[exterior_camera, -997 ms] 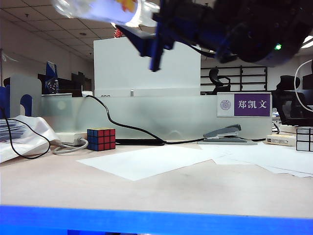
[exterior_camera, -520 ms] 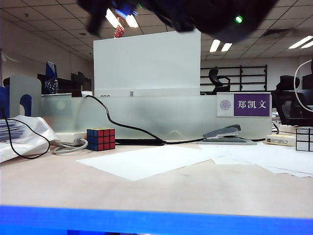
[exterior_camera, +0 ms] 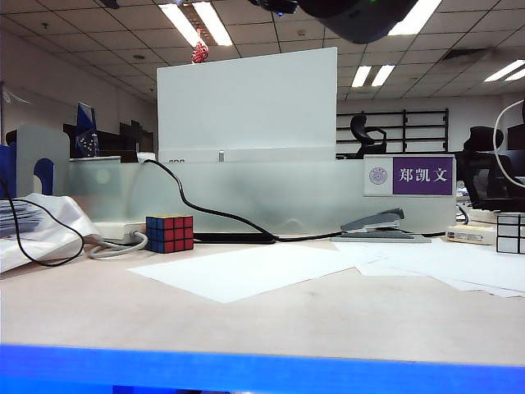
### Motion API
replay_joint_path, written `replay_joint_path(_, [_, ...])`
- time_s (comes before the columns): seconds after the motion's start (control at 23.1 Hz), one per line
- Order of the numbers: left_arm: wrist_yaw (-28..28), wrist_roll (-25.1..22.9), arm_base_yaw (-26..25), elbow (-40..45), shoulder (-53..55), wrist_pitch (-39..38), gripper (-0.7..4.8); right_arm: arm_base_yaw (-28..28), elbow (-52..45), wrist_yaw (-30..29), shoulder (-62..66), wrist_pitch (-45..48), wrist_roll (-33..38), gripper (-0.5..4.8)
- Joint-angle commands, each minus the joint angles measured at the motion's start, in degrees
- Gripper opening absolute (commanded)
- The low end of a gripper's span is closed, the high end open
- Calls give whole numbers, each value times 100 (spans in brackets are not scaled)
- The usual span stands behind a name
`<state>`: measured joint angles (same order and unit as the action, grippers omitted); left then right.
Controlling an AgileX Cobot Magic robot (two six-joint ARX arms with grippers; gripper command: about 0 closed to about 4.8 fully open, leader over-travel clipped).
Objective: Flip the plastic bottle upside down.
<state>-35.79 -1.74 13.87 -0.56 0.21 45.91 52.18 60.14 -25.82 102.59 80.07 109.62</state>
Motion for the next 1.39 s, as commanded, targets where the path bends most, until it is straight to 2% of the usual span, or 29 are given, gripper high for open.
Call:
replay_joint_path(0.04, [0, -203, -7, -20, -7, 199, 400, 160, 24, 177, -77, 120, 247, -5])
replay_joint_path(0.26, [136, -675, -7, -146, -7, 269, 400, 691, 22, 367, -77, 98, 621, -5])
replay_joint_path(0.39, [387, -1187, -13, -442, -7, 262, 400, 839, 17, 431, -77, 94, 636, -5])
replay_joint_path(0.48, [291, -1176, -13, -664, -7, 251, 400, 857, 17, 446, -77, 39, 632, -5])
replay_joint_path(0.56, [-33, -1154, -11, -796, 4, 245, 400, 975, 17, 487, -77, -59, 636, -5])
replay_joint_path(0.82, [-48, -1178, -11, -881, 28, 308, 400, 1458, 17, 643, -77, -481, 743, -5])
replay_joint_path(1.39, [-396, -1132, -9, -881, 28, 568, 396, 1652, 17, 656, -77, -485, 739, -5])
